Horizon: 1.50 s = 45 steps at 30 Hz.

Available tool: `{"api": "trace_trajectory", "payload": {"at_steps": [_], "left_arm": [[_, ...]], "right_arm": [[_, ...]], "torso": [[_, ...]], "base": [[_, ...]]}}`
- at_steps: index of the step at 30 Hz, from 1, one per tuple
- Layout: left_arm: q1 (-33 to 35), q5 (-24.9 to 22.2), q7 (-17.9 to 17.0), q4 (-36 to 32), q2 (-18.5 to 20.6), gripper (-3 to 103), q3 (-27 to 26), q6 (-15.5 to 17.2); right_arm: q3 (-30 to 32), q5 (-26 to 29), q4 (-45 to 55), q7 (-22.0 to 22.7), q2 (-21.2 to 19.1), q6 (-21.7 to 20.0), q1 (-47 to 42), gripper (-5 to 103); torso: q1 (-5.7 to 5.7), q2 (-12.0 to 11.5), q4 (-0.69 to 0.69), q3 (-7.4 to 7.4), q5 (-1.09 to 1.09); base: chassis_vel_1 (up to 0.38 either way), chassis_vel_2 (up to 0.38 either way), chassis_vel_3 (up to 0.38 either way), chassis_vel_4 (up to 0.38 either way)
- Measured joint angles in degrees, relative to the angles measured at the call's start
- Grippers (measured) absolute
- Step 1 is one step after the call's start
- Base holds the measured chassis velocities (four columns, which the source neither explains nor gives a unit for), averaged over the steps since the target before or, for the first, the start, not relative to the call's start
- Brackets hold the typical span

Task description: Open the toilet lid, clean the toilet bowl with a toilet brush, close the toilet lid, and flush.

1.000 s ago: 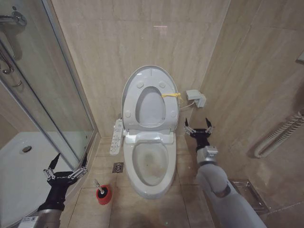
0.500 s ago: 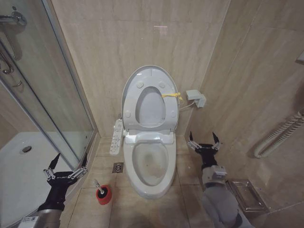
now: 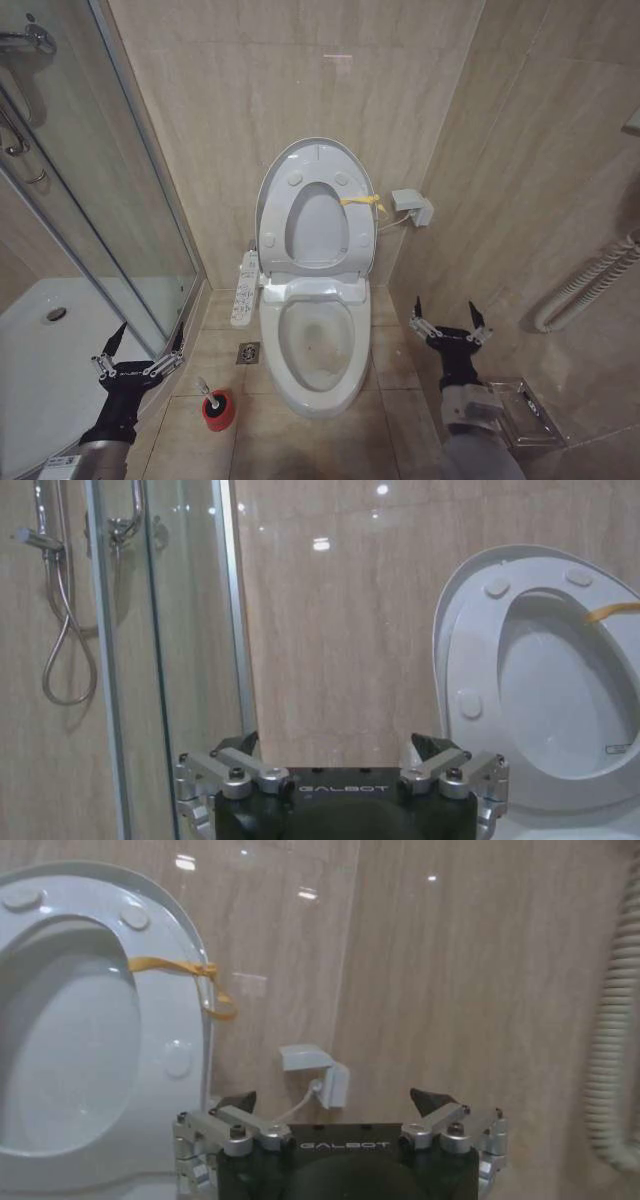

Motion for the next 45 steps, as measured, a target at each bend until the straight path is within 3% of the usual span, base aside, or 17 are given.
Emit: {"api": "trace_trajectory", "payload": {"at_steps": [6,15,27,45], "left_arm": [[0.00,0.00,0.00,0.00,0.00,100,0.00,0.00],[0.00,0.00,0.00,0.00,0.00,100,0.00,0.00],[0.00,0.00,0.00,0.00,0.00,100,0.00,0.00],[0.00,0.00,0.00,0.00,0.00,100,0.00,0.00]], "right_arm": [[0.96,-1.23,1.61,-0.44,1.40,1.46,-2.99,100],[-1.83,-5.02,3.29,-2.60,6.73,3.92,-7.46,100],[-2.27,-7.52,1.04,-4.34,10.08,6.30,-3.72,100],[-3.65,-6.16,-8.23,-5.27,6.76,5.58,4.71,100]], "torso": [[0.00,0.00,0.01,0.00,0.00],[0.00,0.00,0.00,0.00,0.00],[0.00,0.00,0.01,0.00,0.00],[0.00,0.00,0.01,0.00,0.01]], "base": [[0.000,0.000,0.000,0.000],[0.000,0.000,0.000,0.000],[0.000,0.000,0.000,0.000],[0.000,0.000,0.000,0.000]]}}
